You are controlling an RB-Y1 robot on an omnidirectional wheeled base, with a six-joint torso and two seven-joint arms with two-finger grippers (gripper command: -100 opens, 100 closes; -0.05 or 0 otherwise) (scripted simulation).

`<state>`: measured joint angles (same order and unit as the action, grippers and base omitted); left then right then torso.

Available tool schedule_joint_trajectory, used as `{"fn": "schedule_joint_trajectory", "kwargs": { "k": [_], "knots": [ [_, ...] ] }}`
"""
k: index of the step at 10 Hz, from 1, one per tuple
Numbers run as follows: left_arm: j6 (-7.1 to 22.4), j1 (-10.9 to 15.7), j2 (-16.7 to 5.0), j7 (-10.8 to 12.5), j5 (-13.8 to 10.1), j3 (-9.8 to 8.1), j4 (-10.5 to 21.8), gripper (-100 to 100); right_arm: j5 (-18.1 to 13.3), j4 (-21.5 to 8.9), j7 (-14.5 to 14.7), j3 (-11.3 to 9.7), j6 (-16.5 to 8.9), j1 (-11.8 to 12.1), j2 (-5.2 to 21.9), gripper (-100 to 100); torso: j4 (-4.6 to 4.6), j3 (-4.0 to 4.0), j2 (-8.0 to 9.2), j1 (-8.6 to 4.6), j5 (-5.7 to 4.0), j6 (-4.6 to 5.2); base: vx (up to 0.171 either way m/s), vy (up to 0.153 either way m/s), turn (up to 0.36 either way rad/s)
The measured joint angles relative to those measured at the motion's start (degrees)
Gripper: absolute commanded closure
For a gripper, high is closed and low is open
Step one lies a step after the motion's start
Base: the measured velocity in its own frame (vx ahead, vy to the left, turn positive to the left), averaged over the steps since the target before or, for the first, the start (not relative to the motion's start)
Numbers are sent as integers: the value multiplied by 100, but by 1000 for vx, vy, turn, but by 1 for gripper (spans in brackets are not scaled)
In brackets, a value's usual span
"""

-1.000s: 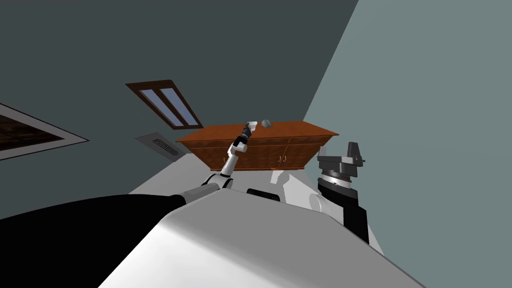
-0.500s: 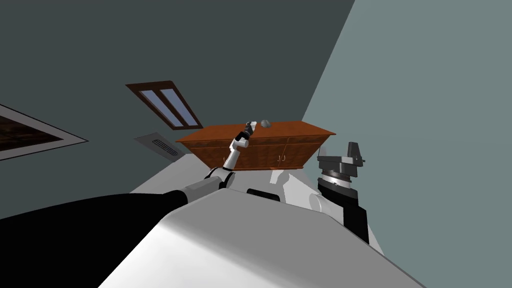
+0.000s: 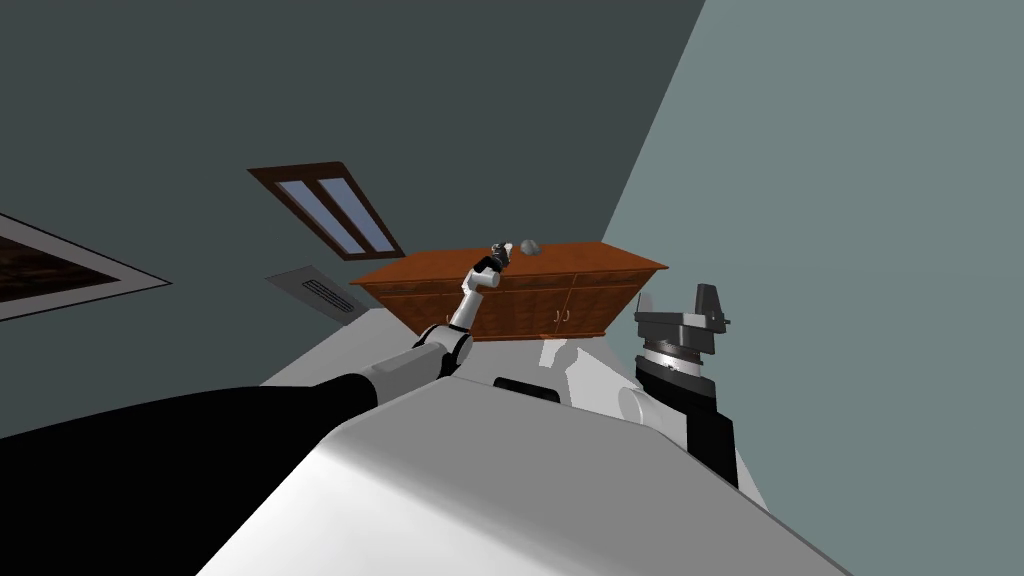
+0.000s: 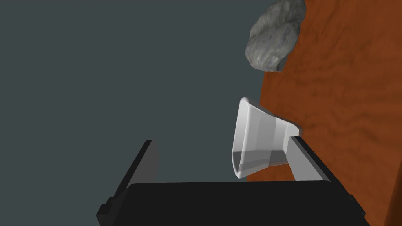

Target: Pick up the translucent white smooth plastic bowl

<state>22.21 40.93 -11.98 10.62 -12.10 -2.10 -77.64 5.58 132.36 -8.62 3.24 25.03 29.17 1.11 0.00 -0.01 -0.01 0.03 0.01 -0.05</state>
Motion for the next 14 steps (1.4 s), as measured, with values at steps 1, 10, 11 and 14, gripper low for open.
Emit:
{"fn": "schedule_joint_trajectory", "kwargs": {
  "k": [1,10,11,14],
  "knots": [
    [157,161,-5,5,-19,-20,143,-100,0,0,0,0,0,0,0,0,0,1,-2,0,0,1,4,-2,-14],
    [1580,1602,-129,45,-196,-98,1552,-100,0,0,0,0,0,0,0,0,-4,8,-12,4,2,-1,30,7,-9],
    [1735,1769,-152,53,-218,-109,1719,-100,0,0,0,0,0,1,0,0,-4,10,-19,6,1,-1,55,12,-5],
    [2222,2283,-218,64,-280,-134,2245,-100,0,0,0,0,0,1,0,0,-7,16,-27,10,3,-2,60,18,-2]
  ]
}}
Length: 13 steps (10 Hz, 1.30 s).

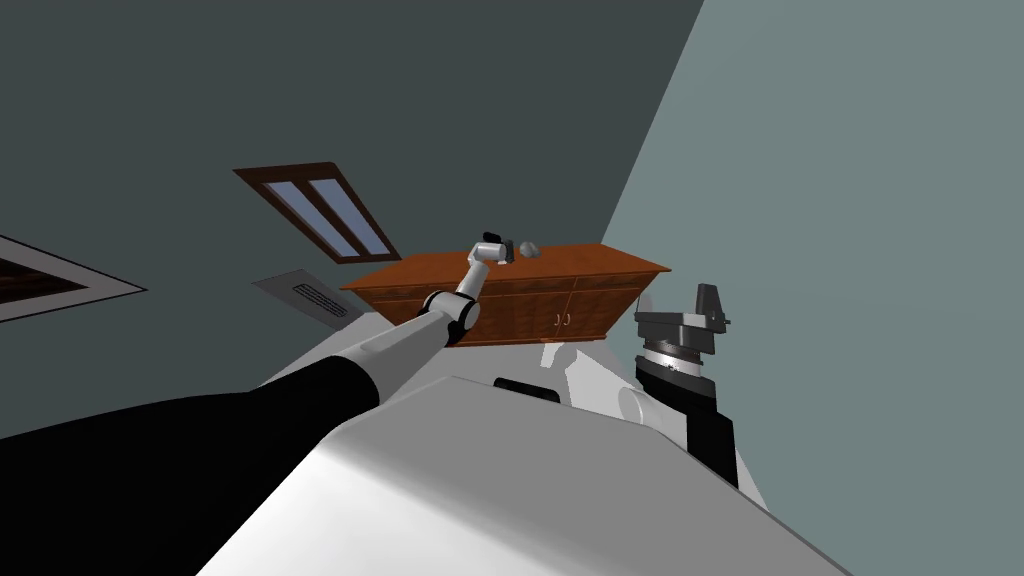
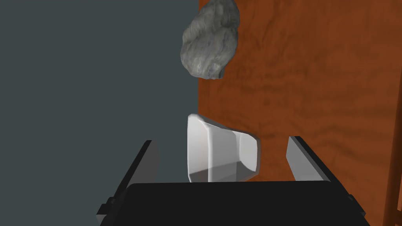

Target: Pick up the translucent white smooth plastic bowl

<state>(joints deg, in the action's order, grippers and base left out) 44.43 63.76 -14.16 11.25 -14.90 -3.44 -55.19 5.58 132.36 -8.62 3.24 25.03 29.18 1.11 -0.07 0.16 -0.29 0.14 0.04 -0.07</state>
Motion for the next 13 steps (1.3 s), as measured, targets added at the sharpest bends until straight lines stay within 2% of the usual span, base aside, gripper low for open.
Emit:
{"fn": "schedule_joint_trajectory", "kwargs": {
  "k": [1,6,9,11,13],
  "knots": [
    [143,53,-10,1,-8,-3,72,-100,0,0,0,0,0,0,0,0,0,-4,8,-3,0,0,67,16,2],
    [781,754,-107,12,-74,-35,938,-100,0,0,0,0,0,0,0,0,-3,4,-5,2,1,-1,79,22,0],
    [1247,1226,-210,21,-122,-62,1484,-100,0,0,0,0,0,1,0,0,-3,8,-13,5,1,-1,100,30,4],
    [1605,1457,-253,63,-121,-64,1723,-100,0,0,0,0,0,1,0,0,-5,11,-19,2,1,-2,122,24,5],
    [1857,1818,-321,47,-150,-81,2213,-100,0,0,0,0,0,1,0,0,-6,15,-25,15,4,-2,128,58,5]
  ]
}}
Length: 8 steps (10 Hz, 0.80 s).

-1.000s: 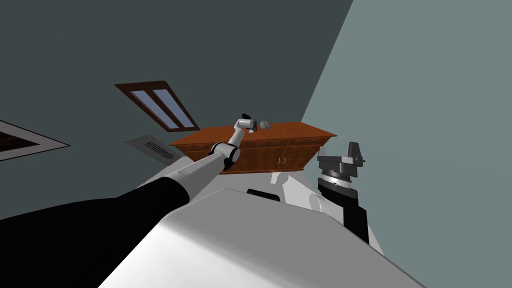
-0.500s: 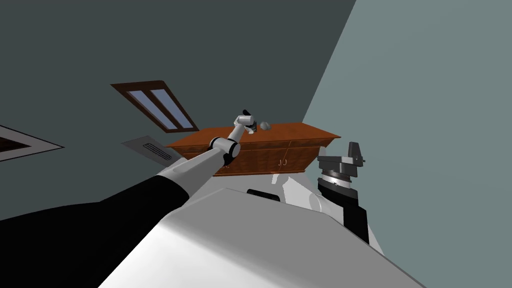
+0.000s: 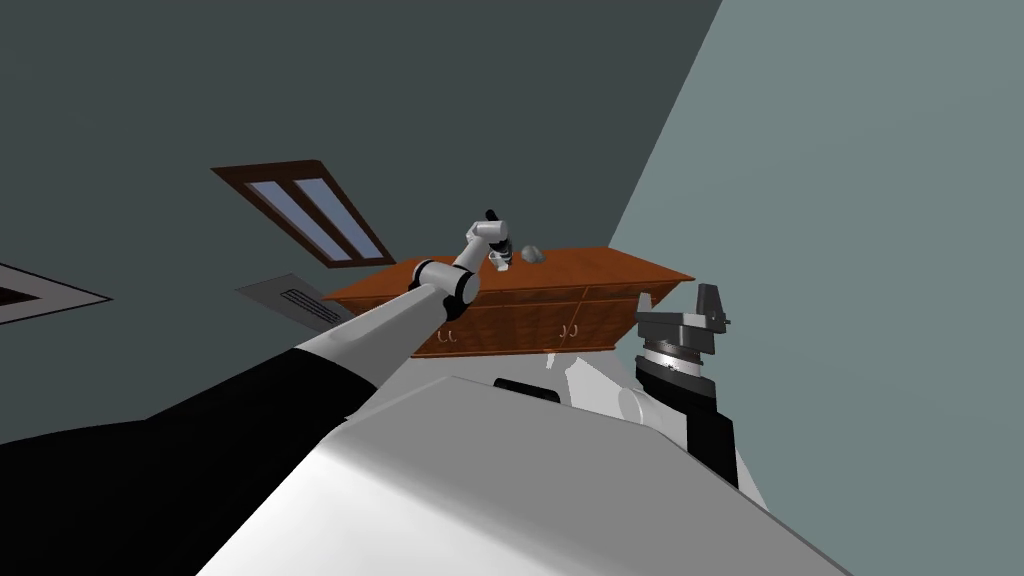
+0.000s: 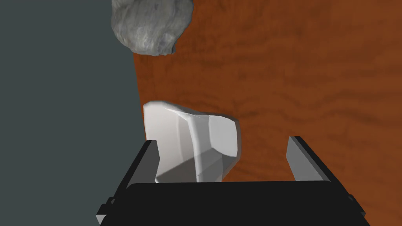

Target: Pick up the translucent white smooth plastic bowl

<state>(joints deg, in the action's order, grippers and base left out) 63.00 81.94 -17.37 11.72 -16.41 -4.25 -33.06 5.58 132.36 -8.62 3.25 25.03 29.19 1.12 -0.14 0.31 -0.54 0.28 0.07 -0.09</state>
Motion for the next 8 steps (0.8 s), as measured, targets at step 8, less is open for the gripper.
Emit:
{"fn": "schedule_joint_trajectory", "kwargs": {
  "k": [8],
  "knots": [
    [1053,651,-187,62,-27,-23,969,-100,0,0,0,-1,0,-1,-1,0,4,-15,30,-15,-2,2,97,27,7]
  ]
}}
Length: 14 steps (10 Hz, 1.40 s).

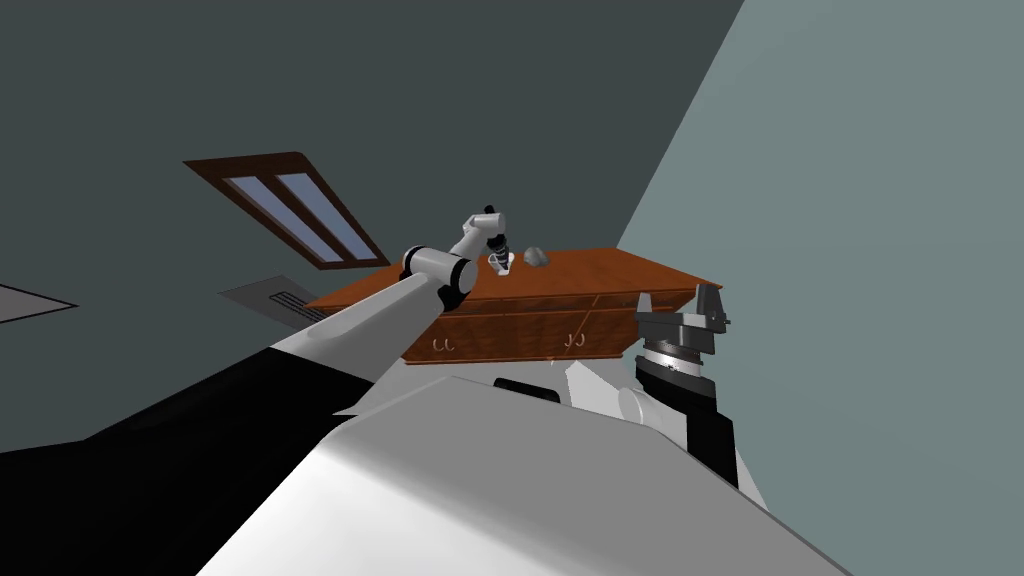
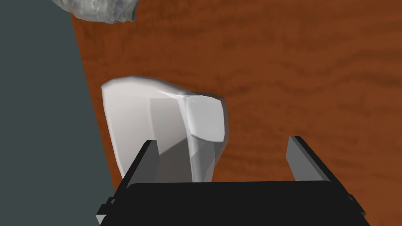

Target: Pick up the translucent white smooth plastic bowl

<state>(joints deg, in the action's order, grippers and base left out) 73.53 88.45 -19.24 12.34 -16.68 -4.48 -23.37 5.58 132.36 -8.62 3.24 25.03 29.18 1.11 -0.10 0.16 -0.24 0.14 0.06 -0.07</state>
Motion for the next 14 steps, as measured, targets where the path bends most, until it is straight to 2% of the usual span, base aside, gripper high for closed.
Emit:
{"fn": "schedule_joint_trajectory", "kwargs": {
  "k": [2,3,4,6,7,8,9,10,11,12,13,14],
  "knots": [
    [233,80,-38,25,-1,-2,68,-100,0,0,0,0,0,0,0,0,-1,2,-5,1,0,-1,62,18,4],
    [211,153,-47,12,-5,-5,220,-100,0,0,0,0,0,0,0,0,1,-3,5,-2,-1,0,71,9,7],
    [204,330,-75,-11,-10,-11,529,-100,0,0,0,0,0,0,0,0,2,-2,0,-4,-2,0,150,25,15],
    [474,493,-147,-11,-16,-20,801,-100,0,0,0,0,0,1,0,0,-6,16,-29,10,2,-2,141,50,14],
    [730,383,-136,56,-6,-13,566,-100,0,0,0,0,0,1,0,0,-7,16,-28,13,4,-1,85,29,0],
    [810,427,-148,72,-7,-14,601,-100,0,0,0,0,0,0,0,0,-4,9,-14,6,2,0,28,11,0],
    [757,508,-161,47,-10,-17,758,-100,0,0,0,0,0,0,0,0,0,-2,5,-1,0,0,0,0,0],
    [595,682,-175,-6,-14,-20,1150,-100,0,0,0,0,0,-1,0,0,5,-12,20,-6,-1,1,-15,-1,0],
    [556,679,-178,-20,-14,-21,1175,-100,0,0,0,0,0,-1,0,0,7,-17,29,-7,-2,1,-12,-3,0],
    [638,591,-170,5,-13,-19,996,-100,0,0,0,0,0,-1,0,0,8,-18,31,-9,-2,1,0,0,0],
    [661,582,-169,12,-12,-19,973,0,0,0,0,0,0,-1,0,0,8,-18,30,-9,-2,1,0,0,0],
    [659,583,-170,12,-12,-19,976,-100,0,0,0,0,0,-1,0,0,7,-17,29,-8,-2,1,27,-2,-18]
  ]
}}
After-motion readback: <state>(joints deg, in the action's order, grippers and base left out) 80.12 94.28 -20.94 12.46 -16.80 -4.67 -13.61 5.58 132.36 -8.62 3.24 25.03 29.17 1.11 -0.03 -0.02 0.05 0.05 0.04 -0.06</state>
